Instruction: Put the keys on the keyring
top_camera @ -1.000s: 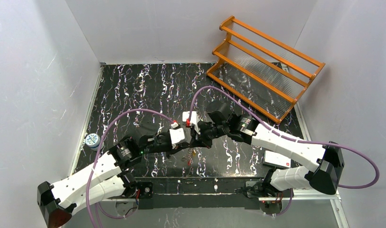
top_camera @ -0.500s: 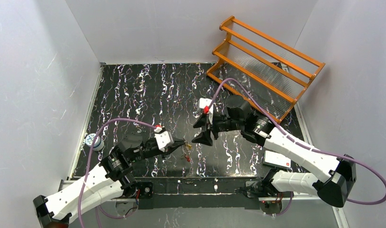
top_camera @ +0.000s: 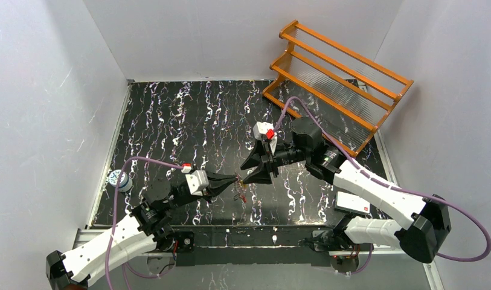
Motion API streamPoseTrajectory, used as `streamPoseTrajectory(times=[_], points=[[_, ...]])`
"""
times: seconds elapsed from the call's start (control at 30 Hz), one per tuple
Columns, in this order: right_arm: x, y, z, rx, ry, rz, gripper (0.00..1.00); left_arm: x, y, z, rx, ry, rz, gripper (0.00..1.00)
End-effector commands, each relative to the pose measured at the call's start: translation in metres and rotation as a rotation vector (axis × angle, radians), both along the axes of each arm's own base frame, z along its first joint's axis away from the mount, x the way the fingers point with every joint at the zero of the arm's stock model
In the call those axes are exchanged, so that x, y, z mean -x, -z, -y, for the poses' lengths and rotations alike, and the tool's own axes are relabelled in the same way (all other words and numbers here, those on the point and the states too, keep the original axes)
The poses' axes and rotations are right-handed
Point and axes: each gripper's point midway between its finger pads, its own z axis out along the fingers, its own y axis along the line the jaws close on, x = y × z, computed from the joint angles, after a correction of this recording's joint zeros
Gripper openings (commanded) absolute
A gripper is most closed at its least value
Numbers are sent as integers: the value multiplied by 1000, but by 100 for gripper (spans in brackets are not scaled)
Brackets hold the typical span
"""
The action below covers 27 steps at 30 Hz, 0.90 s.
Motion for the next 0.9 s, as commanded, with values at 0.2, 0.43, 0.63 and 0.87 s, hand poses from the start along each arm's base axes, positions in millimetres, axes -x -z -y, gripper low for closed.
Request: streamPoseTrajectory(times=[0.2,0.43,0.63,0.87], points=[[-1,18,-6,40,-32,-58,43,6,-31,-2,102,20,60,0],[-1,29,-3,74,-19,-77,37,6,-31,-2,103,17,62,0],[-1,41,0,120,4,-108,31,6,-31,-2,103,17,63,0],[-2,49,0,132,-3,-100,7,6,-31,-2,102,18,63,0]])
